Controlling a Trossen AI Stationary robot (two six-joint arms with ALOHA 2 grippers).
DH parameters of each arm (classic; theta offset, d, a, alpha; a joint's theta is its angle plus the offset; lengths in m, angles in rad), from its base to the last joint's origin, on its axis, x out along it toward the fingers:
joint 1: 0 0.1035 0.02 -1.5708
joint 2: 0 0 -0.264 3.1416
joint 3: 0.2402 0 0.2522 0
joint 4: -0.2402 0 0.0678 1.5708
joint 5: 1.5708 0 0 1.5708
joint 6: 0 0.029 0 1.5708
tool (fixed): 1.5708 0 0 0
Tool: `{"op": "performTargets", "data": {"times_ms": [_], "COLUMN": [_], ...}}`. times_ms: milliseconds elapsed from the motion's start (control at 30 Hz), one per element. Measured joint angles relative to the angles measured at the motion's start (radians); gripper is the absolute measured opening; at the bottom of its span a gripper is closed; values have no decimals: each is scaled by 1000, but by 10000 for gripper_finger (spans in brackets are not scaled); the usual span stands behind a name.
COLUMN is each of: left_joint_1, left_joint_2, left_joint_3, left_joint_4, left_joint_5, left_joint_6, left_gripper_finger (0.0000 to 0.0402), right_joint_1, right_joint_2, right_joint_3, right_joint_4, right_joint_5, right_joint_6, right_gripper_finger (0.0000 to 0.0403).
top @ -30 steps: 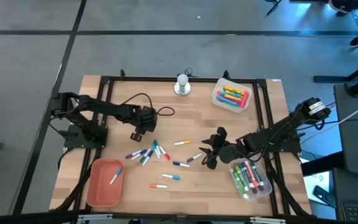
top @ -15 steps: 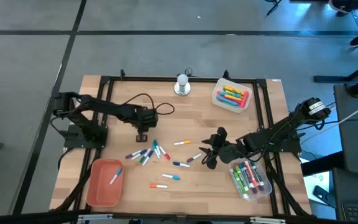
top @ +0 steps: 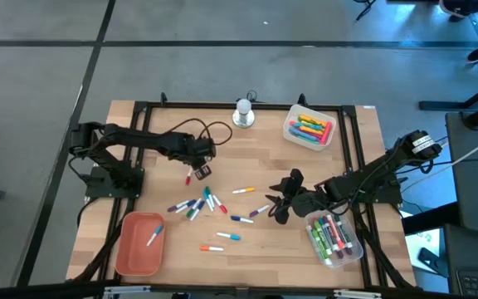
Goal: Pick & Place Markers
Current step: Put the small yellow highlighter pen into the orange bin, then put the small red highlighter pen into the orange bin
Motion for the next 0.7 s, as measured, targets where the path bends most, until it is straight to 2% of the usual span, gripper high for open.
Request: {"op": "performTargets", "data": {"times_ms": [167,400,600,700], "left_joint_1": [-16,-51,-94,-100], "left_joint_2": [0,-1,-1,-2], "left_joint_3": [1,1,1,1], "left_joint_4": [-146,-223,-223,-217], "left_joint_5": [-77,-95,-106,-109], "left_joint_6": [-160,-331,-347,-330], "left_gripper_finger": [158,189,191,190], "right_joint_1": [0,2,2,2], "right_joint_2": [0,0,0,0], "right_joint_3": [0,0,0,0], "right_joint_4": [-2,-15,-20,-50], "right_joint_5": [-7,-11,-13,-49], "right_joint_6": [1,22,20,25], "right_gripper_finger": [165,165,165,165]}}
